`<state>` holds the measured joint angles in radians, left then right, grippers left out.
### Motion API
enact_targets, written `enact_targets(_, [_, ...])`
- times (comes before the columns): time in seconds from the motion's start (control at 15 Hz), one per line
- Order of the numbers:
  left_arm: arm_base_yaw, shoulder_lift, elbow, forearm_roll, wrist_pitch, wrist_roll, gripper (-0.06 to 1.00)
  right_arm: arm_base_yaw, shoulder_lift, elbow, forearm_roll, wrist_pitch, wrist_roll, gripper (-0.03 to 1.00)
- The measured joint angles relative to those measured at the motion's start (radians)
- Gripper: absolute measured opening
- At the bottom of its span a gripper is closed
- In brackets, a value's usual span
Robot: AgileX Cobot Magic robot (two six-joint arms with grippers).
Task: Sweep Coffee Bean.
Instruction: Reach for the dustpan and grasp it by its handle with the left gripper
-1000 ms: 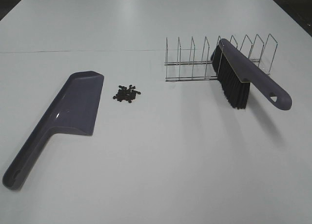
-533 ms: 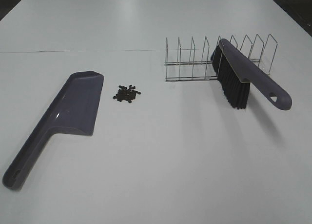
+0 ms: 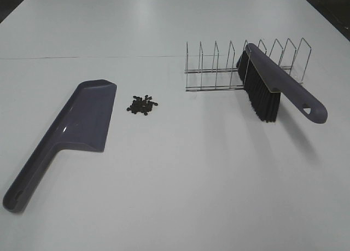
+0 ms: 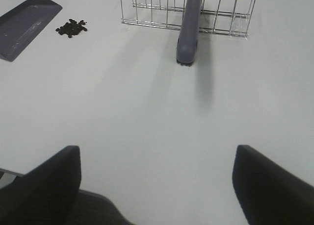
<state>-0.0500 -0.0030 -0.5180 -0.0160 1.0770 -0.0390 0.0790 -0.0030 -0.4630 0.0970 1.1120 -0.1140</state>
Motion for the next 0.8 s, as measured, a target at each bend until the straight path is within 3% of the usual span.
enact_targets(0.8, [0.000,0.000,0.000,0.002,0.000,0.000,0.99,0.000,0.000,0.000,0.000,0.000,0.000,0.77])
